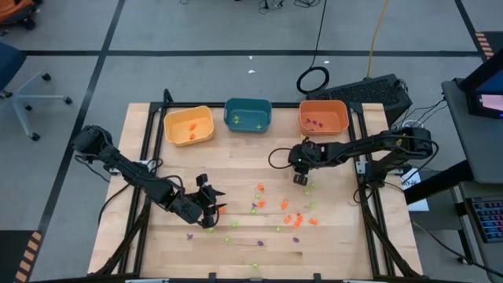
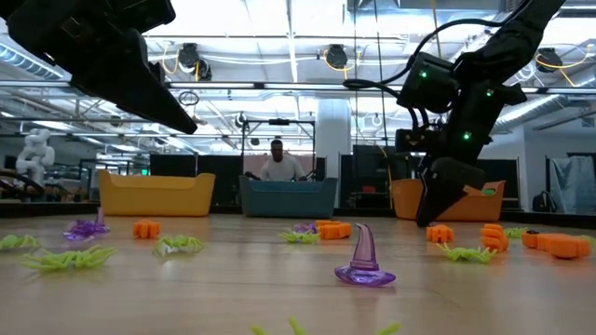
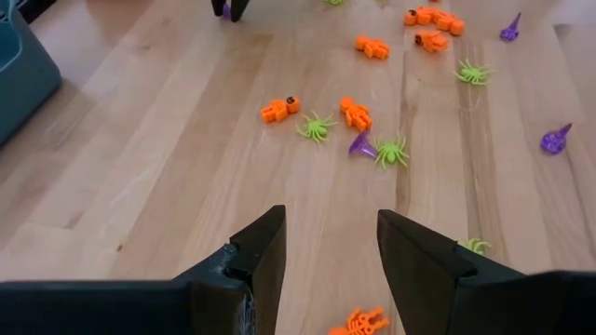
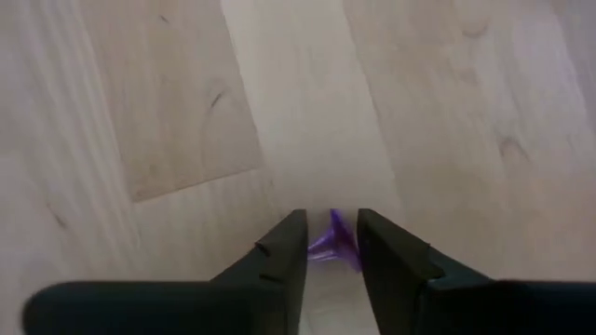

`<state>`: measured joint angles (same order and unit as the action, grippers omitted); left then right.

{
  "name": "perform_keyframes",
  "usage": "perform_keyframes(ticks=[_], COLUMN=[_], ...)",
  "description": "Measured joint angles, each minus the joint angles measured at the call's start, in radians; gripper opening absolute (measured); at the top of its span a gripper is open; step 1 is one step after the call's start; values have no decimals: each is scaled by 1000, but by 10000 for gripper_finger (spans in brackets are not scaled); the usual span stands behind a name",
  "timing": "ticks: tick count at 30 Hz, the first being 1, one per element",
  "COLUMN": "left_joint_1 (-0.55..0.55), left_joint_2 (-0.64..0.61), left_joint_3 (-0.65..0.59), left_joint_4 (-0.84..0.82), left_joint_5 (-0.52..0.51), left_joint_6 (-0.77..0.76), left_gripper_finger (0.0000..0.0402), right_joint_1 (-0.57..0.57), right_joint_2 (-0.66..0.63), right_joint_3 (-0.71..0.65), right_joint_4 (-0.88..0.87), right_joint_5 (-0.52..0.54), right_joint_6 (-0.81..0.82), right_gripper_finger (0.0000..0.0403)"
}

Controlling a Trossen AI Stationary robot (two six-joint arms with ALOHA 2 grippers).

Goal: Sort Halloween decoration
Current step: Put the violet witch hat toy into the orange bin

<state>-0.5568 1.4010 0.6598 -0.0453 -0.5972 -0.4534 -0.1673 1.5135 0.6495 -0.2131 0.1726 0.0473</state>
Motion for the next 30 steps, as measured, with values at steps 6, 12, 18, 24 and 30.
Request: perform_keyframes(ticks=[6,12,18,24,30], left_joint_1=[1,20,46,47,46], left_joint_2=[0,0,0,0,0], left_joint_3=[0,0,0,0,0], left_joint_4=[2,11,15,15,15], left_joint_5=[-6,-7,-9,-9,-8], left_joint_6=[49,75,71,69,68], left_gripper_finger=[168,168,168,168,168], right_joint_1=[-1,-2,2,37,81], right_joint_2=[0,0,-7,-59,-140], right_joint_3=[0,-1,-2,-6,-5], right_joint_4=[1,2,3,-9,-8], right_joint_5=[9,15,12,1,2], right_joint_6=[22,53,90,133,186], right_gripper_finger=[35,10,1,0,1])
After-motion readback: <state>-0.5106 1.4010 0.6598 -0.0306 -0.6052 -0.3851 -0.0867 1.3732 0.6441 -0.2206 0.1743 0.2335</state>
